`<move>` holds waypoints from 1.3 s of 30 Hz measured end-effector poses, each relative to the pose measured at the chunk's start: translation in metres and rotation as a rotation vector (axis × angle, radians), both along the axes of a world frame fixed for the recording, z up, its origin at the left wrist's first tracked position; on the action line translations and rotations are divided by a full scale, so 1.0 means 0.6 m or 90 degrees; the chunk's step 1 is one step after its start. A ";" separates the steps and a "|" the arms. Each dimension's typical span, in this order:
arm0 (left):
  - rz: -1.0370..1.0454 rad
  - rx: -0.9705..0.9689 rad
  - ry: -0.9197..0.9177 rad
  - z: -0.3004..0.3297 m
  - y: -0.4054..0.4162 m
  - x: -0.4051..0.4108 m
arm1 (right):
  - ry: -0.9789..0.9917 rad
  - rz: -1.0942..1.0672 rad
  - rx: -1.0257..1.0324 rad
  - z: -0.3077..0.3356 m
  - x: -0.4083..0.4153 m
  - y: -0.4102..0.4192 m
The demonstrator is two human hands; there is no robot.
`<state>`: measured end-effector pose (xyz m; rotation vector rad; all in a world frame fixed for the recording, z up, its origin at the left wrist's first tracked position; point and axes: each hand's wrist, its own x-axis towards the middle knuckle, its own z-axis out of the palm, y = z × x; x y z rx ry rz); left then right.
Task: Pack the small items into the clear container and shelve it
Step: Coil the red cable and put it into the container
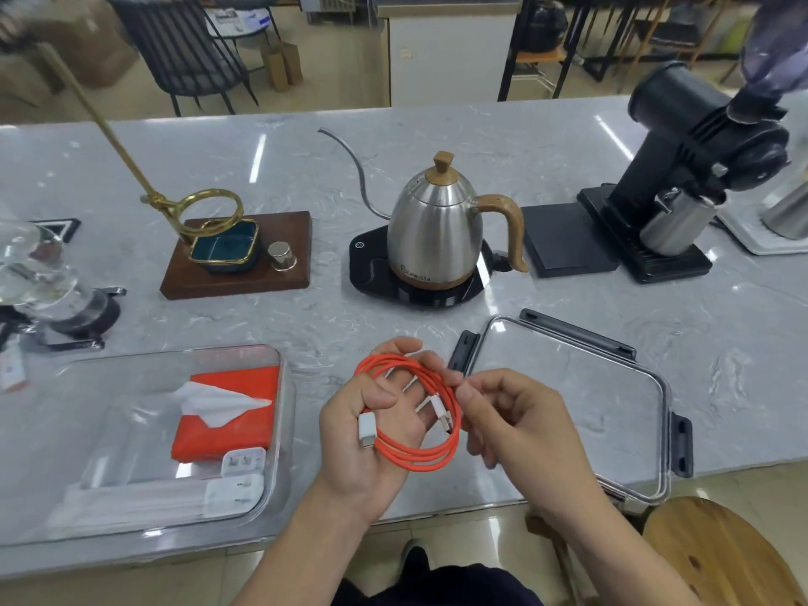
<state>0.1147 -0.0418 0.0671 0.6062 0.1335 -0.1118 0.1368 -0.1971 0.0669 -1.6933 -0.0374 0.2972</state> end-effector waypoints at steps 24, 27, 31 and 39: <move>0.161 0.380 0.034 0.048 0.359 -0.129 | 0.240 0.383 0.219 0.058 -0.032 0.338; 0.184 0.628 0.086 0.054 0.405 -0.137 | 0.209 0.366 0.169 0.059 -0.035 0.387; 0.206 0.896 0.125 0.043 0.453 -0.150 | 0.163 0.329 0.039 0.052 -0.034 0.434; 0.263 1.132 0.195 0.018 0.507 -0.151 | 0.105 0.277 -0.169 0.028 -0.034 0.498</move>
